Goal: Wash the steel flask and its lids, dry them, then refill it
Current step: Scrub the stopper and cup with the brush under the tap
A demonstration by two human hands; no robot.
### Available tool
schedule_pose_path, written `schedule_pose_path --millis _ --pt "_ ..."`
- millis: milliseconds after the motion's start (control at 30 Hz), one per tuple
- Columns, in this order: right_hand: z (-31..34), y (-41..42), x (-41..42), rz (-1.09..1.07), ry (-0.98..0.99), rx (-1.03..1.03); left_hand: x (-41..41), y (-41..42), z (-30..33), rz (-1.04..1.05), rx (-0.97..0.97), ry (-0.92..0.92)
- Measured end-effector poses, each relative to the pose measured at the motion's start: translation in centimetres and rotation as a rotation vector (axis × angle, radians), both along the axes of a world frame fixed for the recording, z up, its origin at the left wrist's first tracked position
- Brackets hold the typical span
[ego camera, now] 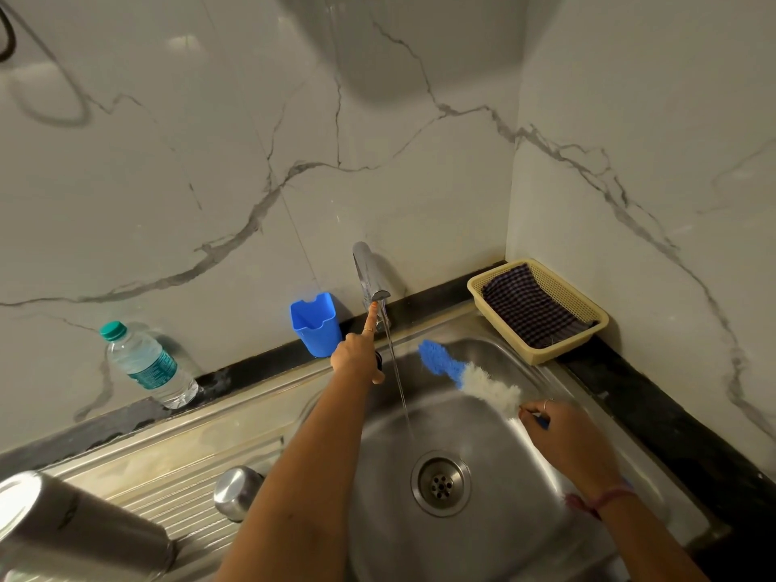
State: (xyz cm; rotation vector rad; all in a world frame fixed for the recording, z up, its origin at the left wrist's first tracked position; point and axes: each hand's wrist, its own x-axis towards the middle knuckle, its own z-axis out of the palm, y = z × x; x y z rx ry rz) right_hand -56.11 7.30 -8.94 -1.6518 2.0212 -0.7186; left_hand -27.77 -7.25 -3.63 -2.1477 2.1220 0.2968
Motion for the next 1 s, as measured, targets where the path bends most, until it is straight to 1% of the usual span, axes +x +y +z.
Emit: schedule_pose_path --millis 267,333,433,500,567,633,733,833,1000 --pt "0.7 0.3 0.1 0.001 0.019 0.014 0.3 0.0 -0.5 0.004 -0.003 0.066" --pt "0.8 0.4 0.1 0.001 0.02 0.02 0.6 0.1 -0.8 -0.014 -0.004 0.107" --pt "1.1 0.6 0.2 0.006 0.007 0.038 1.1 0.4 -1.4 -0.051 -0.008 0.223" --pt "1.2 0.7 0.0 0.012 -0.001 0.06 1.2 1.0 -2.1 -0.014 0.016 0.363" --pt "1.2 0.9 -0.3 0.025 -0.019 0.09 1.3 1.8 -3.4 0.064 0.024 0.548" --pt "1.2 1.0 -0.6 0.035 -0.048 0.133 1.4 2.9 -4.7 0.162 0.029 0.771" --pt "1.4 1.0 -1.0 0.07 -0.124 0.211 0.8 4.7 -6.0 0.382 0.033 1.12" --pt "1.6 0.7 -1.0 0.108 -0.229 0.242 -0.4 5.6 -6.8 0.556 0.02 1.336" --pt "3.0 1.0 0.0 0.237 -0.264 0.232 -1.9 6.9 -7.6 0.734 0.062 1.749"
